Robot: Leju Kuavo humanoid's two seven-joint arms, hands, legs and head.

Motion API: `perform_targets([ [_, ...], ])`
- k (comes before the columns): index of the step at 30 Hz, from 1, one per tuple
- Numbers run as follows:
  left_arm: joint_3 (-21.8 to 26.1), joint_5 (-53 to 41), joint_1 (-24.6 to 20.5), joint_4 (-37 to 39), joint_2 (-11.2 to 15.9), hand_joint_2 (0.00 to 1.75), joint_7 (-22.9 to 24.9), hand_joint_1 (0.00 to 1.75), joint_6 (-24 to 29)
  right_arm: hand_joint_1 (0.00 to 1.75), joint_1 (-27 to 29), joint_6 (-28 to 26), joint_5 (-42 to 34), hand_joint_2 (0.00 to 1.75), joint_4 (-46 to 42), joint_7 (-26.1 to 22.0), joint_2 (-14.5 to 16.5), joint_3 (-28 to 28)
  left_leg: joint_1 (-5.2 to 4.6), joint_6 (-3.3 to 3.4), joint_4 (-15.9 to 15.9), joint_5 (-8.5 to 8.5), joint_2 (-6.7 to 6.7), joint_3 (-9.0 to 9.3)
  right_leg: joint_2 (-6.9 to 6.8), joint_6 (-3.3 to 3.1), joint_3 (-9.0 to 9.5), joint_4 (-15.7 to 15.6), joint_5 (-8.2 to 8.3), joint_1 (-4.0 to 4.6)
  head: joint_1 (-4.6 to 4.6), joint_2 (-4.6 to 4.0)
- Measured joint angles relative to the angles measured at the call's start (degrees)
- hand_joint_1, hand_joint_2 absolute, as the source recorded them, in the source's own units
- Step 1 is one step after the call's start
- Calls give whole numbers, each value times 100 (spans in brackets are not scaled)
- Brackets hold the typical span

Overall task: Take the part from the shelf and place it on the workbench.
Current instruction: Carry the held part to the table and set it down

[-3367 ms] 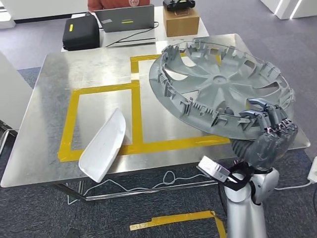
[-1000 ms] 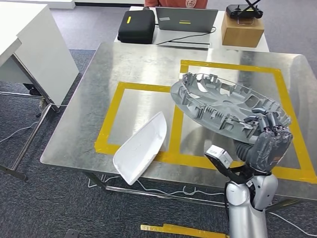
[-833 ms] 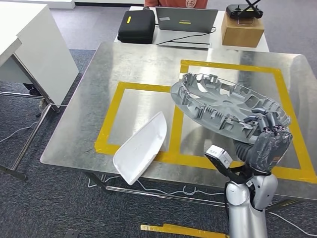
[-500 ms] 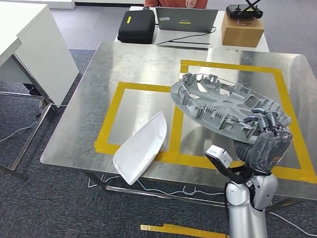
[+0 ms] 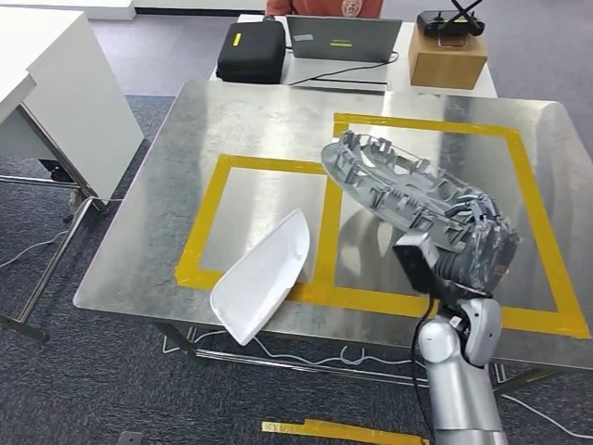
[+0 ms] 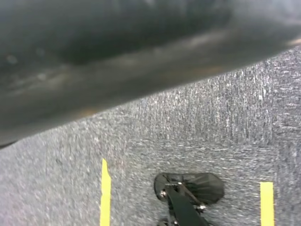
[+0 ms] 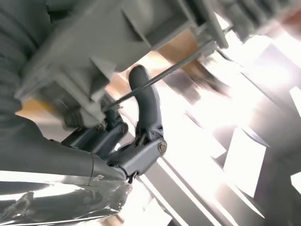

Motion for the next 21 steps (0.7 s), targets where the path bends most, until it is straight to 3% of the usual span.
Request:
perform_targets([
  [2,61,33,36,0,-11,0,3,0,14,175,-223,50,-317,175,732,975,-454,190,-4,13,3,7,-27,1,-38,9,15,-4,-5,-4,19,0],
  [5,142,50,126,0,-15,0,5,0,36,175,-394,15,-468,175,1355,1371,-867,465,-8,19,8,11,-38,1,-53,14,23,-10,5,-8,31,0],
  [11,236,53,125,0,-28,0,31,0,40,175,-496,-167,-513,175,1933,1507,-1231,806,-8,22,9,9,-31,4,-44,15,27,-15,6,-8,31,0],
  [21,279,49,127,0,-42,0,61,0,27,175,-615,-287,-549,175,2370,1510,-1390,991,-8,23,10,9,-32,10,-45,18,35,-17,7,-8,31,0],
])
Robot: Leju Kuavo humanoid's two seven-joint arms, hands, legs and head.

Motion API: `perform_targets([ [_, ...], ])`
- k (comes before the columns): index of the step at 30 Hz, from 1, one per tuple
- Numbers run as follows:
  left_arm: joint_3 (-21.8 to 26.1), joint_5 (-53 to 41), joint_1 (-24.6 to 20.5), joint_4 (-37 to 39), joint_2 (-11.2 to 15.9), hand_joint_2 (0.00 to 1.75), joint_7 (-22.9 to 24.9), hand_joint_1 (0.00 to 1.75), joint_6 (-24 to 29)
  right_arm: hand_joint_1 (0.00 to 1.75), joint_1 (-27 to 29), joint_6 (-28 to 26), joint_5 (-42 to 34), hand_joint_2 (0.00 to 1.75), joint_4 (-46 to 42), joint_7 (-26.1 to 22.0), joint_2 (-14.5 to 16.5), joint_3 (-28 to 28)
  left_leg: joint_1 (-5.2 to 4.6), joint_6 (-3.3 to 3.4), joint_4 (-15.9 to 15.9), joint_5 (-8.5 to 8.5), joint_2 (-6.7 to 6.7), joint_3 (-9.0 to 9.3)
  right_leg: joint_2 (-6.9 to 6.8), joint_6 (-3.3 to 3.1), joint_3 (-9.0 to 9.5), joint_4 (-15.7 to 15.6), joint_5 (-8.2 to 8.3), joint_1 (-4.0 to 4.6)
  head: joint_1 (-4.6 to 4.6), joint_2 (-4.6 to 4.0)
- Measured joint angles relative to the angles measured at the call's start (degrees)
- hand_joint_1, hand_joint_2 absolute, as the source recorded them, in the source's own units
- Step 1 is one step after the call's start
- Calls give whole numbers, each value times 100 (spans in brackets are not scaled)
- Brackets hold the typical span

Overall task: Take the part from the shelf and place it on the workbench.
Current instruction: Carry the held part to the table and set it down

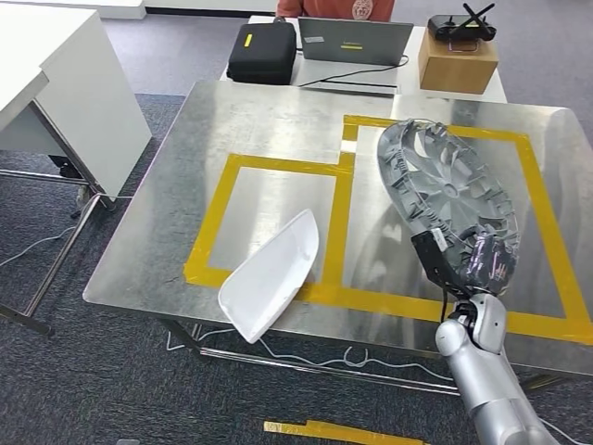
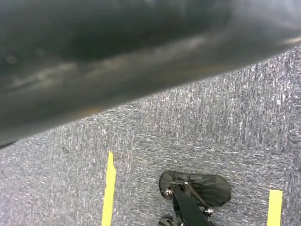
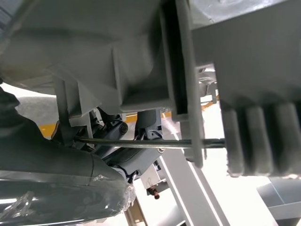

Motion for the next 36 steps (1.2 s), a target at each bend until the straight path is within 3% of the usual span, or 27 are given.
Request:
perform_targets([
  [14,10,-13,4,0,0,0,66,0,103,175,-7,-26,107,175,46,-303,-32,318,0,0,1,0,8,4,9,4,6,-2,5,0,0,0],
  [23,107,-3,1,0,-35,0,97,0,570,175,185,-173,698,175,-617,-266,51,815,2,-1,0,-1,10,0,13,2,-4,-2,3,3,-2,0],
  [36,127,-20,1,0,-52,0,103,0,602,175,300,-155,861,175,-1107,-225,131,1017,0,1,0,-2,10,-7,12,3,-7,-2,2,1,0,0],
])
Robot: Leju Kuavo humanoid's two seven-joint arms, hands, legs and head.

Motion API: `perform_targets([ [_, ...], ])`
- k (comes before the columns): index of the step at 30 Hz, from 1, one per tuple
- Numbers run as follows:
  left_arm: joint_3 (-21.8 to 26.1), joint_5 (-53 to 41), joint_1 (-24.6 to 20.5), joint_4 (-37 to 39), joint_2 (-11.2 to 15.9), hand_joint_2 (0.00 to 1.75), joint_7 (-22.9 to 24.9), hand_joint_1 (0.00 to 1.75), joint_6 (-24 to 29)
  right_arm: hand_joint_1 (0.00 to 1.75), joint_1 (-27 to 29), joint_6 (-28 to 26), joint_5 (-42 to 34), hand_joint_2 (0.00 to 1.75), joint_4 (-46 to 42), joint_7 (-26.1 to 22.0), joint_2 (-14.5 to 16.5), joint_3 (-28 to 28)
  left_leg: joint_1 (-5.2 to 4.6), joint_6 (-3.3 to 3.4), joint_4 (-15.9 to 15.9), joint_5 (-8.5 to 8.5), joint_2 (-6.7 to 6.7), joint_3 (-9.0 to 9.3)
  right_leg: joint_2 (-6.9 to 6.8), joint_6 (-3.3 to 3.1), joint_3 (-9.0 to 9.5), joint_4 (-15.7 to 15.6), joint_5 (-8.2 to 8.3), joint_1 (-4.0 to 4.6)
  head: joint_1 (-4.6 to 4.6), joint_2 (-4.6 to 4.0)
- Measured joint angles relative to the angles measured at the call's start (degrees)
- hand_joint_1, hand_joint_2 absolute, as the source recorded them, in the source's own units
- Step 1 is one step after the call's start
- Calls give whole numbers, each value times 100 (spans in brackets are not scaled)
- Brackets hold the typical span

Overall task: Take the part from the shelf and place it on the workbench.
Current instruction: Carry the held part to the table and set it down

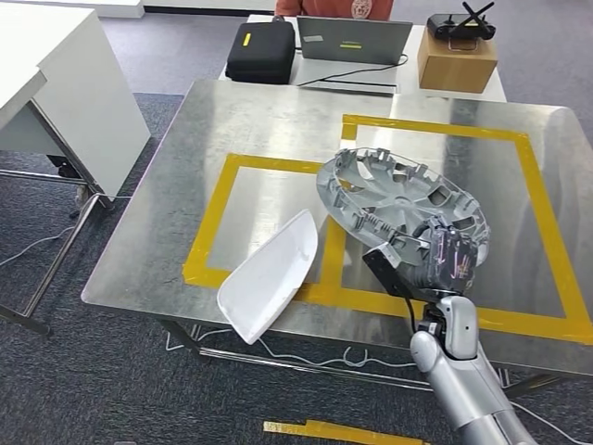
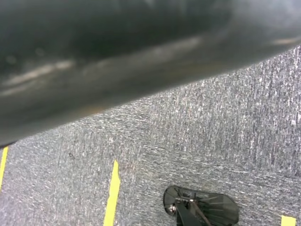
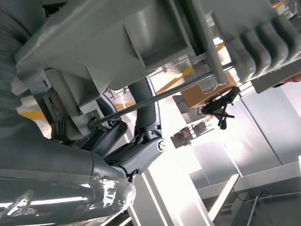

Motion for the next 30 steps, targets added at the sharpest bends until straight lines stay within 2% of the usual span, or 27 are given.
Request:
perform_targets([
  [2,0,0,0,0,0,0,0,0,-1,175,4,0,0,175,-18,1,1,11,0,0,0,0,0,0,0,0,0,0,0,0,-1,0],
  [6,-1,-13,0,0,0,175,-1,0,-34,0,14,11,1,0,-40,1,2,25,0,0,0,0,0,0,0,0,-1,0,0,0,-1,0],
  [8,-2,-49,0,0,1,175,-5,0,-105,0,24,33,3,0,-59,1,2,32,0,0,0,0,0,0,0,0,-1,0,0,0,-1,0],
  [12,-4,-105,1,0,5,0,-54,0,-261,0,52,93,4,0,-90,11,2,47,1,0,0,0,0,0,0,0,-2,0,0,1,0,0],
  [21,8,-63,7,0,33,0,115,0,-625,0,79,183,96,0,-134,195,4,68,0,0,0,0,0,-2,0,0,-2,0,0,0,-1,0],
  [30,9,-72,7,0,54,0,165,0,-678,0,84,123,107,0,-232,188,40,72,0,1,0,-2,0,-3,0,0,-5,0,0,1,-1,0],
])
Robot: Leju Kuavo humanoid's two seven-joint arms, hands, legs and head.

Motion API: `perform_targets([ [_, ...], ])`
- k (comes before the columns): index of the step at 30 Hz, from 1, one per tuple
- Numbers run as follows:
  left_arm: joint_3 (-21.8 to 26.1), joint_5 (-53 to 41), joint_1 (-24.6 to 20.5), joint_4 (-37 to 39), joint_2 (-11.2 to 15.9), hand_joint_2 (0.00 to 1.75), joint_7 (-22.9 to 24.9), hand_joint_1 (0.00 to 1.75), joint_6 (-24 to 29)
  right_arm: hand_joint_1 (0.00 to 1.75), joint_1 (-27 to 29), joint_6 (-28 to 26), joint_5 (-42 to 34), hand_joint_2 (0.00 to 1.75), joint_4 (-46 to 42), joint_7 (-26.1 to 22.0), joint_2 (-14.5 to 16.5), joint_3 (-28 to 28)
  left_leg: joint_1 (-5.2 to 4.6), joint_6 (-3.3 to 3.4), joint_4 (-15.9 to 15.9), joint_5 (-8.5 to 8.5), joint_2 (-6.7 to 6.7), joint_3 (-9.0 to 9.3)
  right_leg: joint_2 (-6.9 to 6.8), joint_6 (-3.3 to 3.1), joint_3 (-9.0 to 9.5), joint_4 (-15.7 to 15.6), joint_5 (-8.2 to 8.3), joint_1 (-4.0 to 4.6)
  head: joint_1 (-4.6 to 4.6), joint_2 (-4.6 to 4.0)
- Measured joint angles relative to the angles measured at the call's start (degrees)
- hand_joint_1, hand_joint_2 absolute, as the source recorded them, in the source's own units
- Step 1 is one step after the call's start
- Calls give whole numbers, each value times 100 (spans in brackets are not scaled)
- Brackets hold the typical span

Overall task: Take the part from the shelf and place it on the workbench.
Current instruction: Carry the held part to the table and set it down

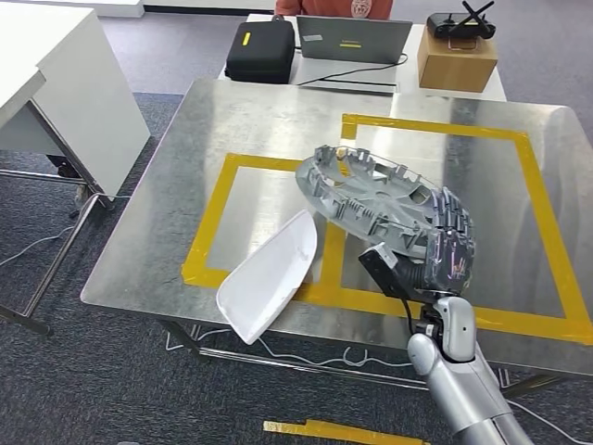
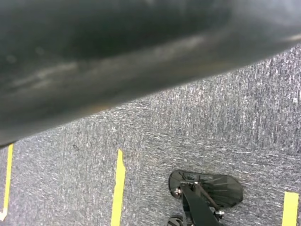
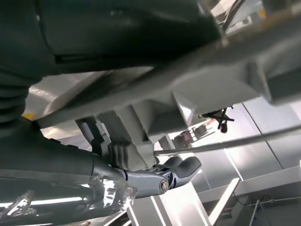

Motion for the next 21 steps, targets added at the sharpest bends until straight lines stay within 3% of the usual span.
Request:
perform_targets([
  [11,12,2,4,0,23,0,136,0,-494,0,23,-117,137,0,-307,-188,73,94,0,0,0,0,0,-2,0,0,-1,0,0,0,1,0],
  [21,46,2,11,1,43,0,142,0,-609,0,95,-208,381,0,-760,-237,115,232,0,-1,0,-2,0,-6,0,-1,-3,0,-3,0,1,0],
])
